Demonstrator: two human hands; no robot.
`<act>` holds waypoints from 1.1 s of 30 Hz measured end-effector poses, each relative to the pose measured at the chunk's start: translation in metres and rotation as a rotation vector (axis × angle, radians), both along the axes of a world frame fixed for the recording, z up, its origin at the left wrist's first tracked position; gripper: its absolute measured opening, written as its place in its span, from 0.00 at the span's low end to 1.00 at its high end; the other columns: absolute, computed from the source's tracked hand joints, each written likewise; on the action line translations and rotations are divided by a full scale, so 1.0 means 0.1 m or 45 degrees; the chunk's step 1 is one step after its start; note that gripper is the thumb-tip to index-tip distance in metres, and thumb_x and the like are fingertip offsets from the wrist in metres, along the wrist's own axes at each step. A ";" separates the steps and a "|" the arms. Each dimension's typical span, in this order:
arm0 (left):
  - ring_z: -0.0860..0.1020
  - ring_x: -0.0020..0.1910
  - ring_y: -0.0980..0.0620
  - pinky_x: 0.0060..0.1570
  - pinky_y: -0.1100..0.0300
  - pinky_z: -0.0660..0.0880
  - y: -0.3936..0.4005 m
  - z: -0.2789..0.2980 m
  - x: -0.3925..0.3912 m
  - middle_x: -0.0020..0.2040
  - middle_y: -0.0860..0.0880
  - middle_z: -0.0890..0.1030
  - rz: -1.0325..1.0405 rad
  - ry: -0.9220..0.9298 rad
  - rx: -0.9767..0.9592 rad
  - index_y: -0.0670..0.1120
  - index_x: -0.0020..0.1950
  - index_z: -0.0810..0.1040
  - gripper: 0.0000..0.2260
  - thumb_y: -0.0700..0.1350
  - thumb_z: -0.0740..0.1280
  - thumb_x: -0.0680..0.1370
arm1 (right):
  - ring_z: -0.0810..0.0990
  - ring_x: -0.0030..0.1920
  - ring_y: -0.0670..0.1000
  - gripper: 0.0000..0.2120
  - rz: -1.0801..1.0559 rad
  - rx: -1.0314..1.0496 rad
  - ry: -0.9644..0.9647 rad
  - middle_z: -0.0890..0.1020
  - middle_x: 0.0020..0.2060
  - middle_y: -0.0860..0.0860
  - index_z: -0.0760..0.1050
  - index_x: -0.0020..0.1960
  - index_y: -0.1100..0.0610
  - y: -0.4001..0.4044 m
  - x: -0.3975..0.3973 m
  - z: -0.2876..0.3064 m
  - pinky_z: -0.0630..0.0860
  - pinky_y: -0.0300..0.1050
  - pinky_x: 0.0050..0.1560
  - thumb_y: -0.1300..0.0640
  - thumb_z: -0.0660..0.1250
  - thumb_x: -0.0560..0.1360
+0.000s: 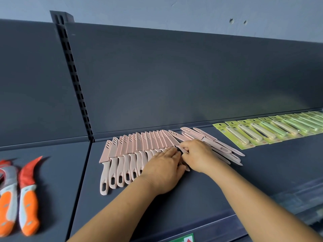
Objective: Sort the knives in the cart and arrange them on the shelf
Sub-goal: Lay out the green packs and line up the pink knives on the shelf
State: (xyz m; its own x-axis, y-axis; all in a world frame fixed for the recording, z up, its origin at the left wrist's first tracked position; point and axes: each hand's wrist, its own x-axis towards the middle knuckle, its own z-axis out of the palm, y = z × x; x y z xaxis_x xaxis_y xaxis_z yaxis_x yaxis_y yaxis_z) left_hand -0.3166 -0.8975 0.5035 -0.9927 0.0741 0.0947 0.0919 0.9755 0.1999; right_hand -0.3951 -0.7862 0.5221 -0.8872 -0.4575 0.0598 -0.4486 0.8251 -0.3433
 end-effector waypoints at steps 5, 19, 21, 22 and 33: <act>0.56 0.76 0.49 0.74 0.56 0.52 0.00 0.00 0.00 0.76 0.49 0.59 -0.002 -0.008 0.001 0.47 0.76 0.59 0.23 0.54 0.53 0.82 | 0.76 0.43 0.58 0.07 0.039 -0.003 0.003 0.76 0.38 0.53 0.73 0.39 0.58 -0.03 0.02 0.02 0.67 0.45 0.34 0.61 0.59 0.74; 0.56 0.76 0.49 0.74 0.55 0.51 0.14 0.14 -0.07 0.77 0.47 0.58 -0.025 -0.025 -0.100 0.45 0.74 0.63 0.25 0.57 0.53 0.81 | 0.63 0.68 0.53 0.17 -0.020 0.347 0.155 0.67 0.68 0.49 0.69 0.69 0.51 0.48 -0.16 -0.01 0.65 0.48 0.65 0.55 0.54 0.81; 0.60 0.74 0.48 0.73 0.56 0.55 0.18 0.12 -0.08 0.75 0.47 0.63 0.028 -0.009 -0.100 0.45 0.71 0.66 0.23 0.57 0.54 0.81 | 0.64 0.67 0.54 0.17 -0.011 0.314 0.135 0.68 0.67 0.50 0.69 0.68 0.50 0.50 -0.21 0.00 0.67 0.48 0.64 0.55 0.56 0.80; 0.62 0.73 0.48 0.72 0.56 0.56 0.19 0.12 -0.09 0.73 0.47 0.65 0.057 -0.004 -0.098 0.45 0.69 0.67 0.23 0.57 0.55 0.81 | 0.65 0.66 0.55 0.17 -0.007 0.304 0.131 0.68 0.66 0.51 0.70 0.68 0.50 0.50 -0.24 0.00 0.68 0.48 0.62 0.55 0.57 0.80; 0.64 0.70 0.52 0.68 0.63 0.55 0.30 0.06 -0.08 0.72 0.53 0.64 0.144 0.122 -0.045 0.49 0.72 0.65 0.24 0.59 0.56 0.80 | 0.75 0.58 0.56 0.12 0.089 0.272 0.231 0.75 0.59 0.54 0.73 0.62 0.53 0.42 -0.37 0.05 0.70 0.44 0.50 0.55 0.59 0.80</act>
